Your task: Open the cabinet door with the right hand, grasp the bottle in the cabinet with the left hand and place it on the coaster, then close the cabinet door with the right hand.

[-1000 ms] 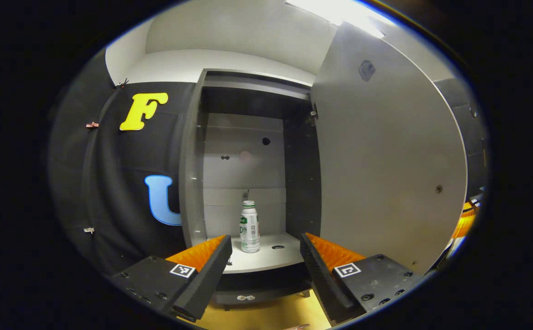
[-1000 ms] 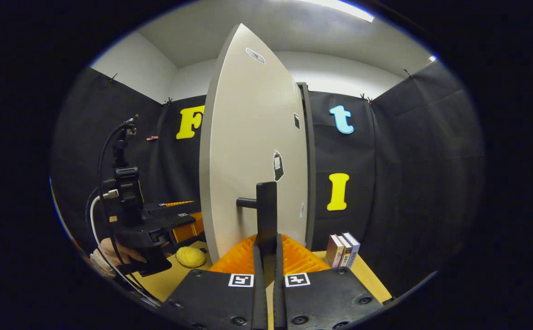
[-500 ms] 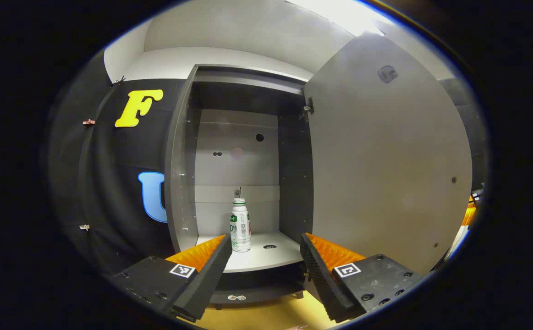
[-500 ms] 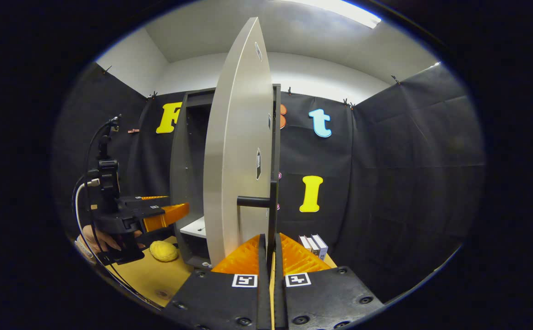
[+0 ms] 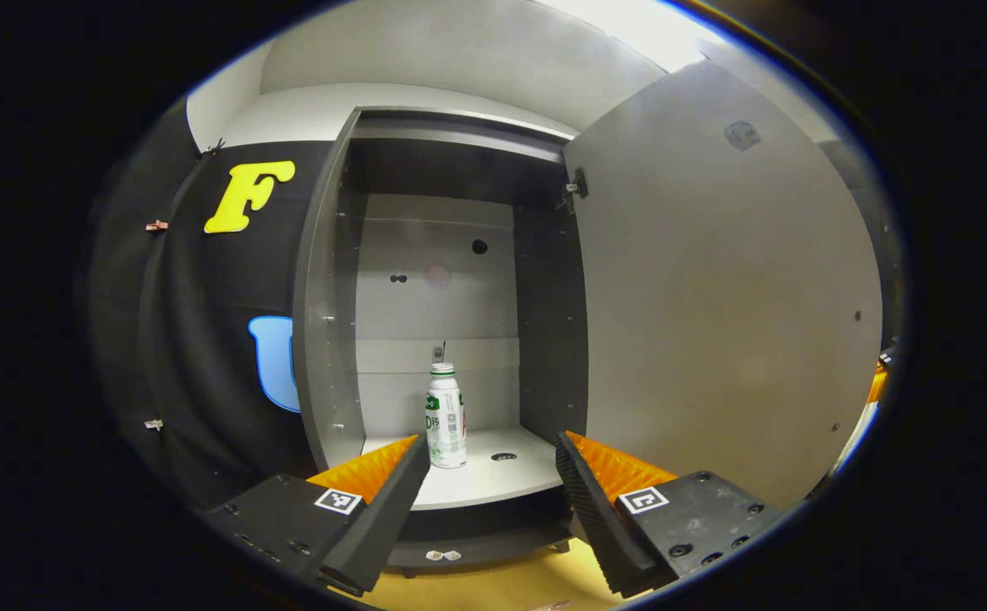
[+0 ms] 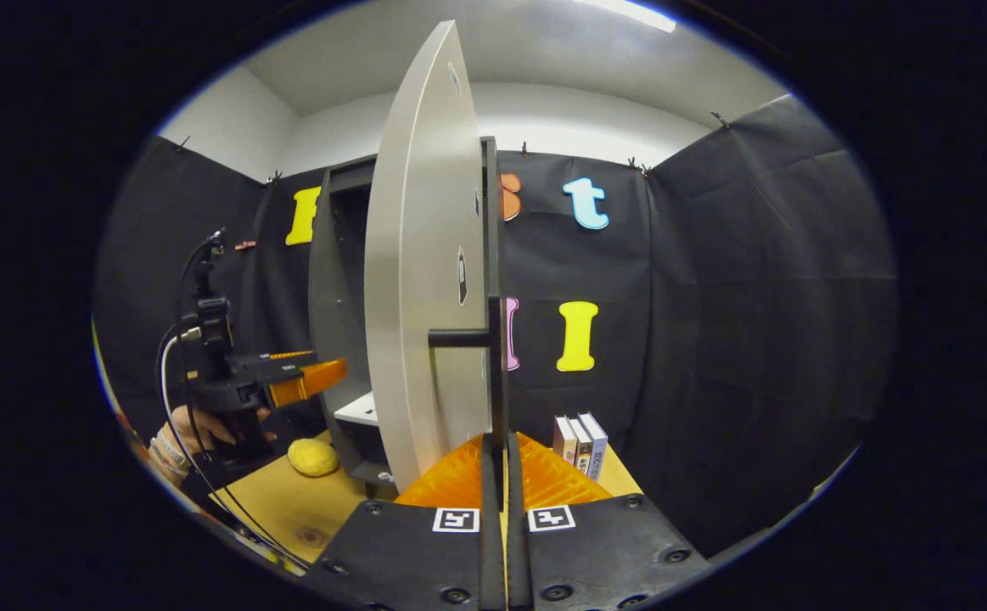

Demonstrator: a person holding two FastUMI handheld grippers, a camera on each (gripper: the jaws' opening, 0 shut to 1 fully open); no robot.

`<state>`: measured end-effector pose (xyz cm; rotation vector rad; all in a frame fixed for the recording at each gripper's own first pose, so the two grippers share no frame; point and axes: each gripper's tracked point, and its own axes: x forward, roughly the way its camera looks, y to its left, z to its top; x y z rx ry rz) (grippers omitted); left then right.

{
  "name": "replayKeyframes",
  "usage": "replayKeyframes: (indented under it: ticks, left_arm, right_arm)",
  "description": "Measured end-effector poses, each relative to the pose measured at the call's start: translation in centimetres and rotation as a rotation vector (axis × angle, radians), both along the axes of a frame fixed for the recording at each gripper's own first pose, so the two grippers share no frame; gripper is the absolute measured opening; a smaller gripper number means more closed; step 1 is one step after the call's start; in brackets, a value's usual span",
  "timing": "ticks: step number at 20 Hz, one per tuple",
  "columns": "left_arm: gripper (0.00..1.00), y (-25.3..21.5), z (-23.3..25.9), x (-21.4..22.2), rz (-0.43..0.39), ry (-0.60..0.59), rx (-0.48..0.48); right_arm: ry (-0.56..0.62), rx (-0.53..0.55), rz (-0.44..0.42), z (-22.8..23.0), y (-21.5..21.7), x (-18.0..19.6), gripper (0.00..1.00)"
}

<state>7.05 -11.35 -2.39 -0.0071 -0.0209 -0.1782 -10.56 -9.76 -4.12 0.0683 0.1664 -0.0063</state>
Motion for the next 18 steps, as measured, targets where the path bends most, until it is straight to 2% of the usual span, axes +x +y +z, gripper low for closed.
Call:
replayKeyframes:
  ticks: [4, 7, 10, 11, 13, 14, 15, 16, 17, 18]
  left_arm:
    - [0.92, 1.0, -0.7, 5.3, 0.004, 0.000, -0.004]
    - [0.94, 1.3, -1.6, 9.5, 0.000, 0.005, -0.016]
    - [0.94, 2.2, -3.0, 13.9, 0.020, 0.025, 0.018]
    - [0.92, 2.5, -3.6, 15.3, 0.024, 0.033, 0.031]
    - [0.94, 2.7, -5.2, 17.8, 0.025, 0.059, 0.035]
    - [0.94, 2.7, -5.9, 18.9, 0.021, 0.070, 0.031]
    - [0.94, 2.9, -6.5, 20.0, 0.021, 0.080, 0.033]
    - [0.94, 3.3, -7.1, 21.0, 0.029, 0.088, 0.043]
    - [0.94, 3.6, -7.6, 22.0, 0.038, 0.092, 0.051]
    - [0.94, 3.8, -8.0, 22.9, 0.040, 0.097, 0.052]
  right_arm:
    - [-0.044, 0.017, -0.042, 1.1, -0.2, -1.1, 0.06]
    - [-0.084, 0.042, -0.109, 2.6, -1.1, -3.2, 0.08]
    - [-0.121, 0.064, -0.183, 4.5, -1.6, -5.6, 0.07]
    - [-0.134, 0.063, -0.206, 4.9, -1.6, -6.1, 0.07]
    - [-0.148, 0.043, -0.256, 5.3, -1.8, -6.4, 0.08]
    - [-0.146, 0.019, -0.297, 5.1, -2.4, -6.4, 0.13]
    - [-0.152, -0.002, -0.316, 5.4, -2.3, -6.8, 0.14]
    - [-0.157, -0.021, -0.342, 5.6, -2.4, -6.3, 0.22]
    - [-0.163, -0.026, -0.347, 6.0, -2.0, -6.1, 0.34]
    - [-0.170, -0.022, -0.349, 6.3, -1.6, -5.9, 0.36]
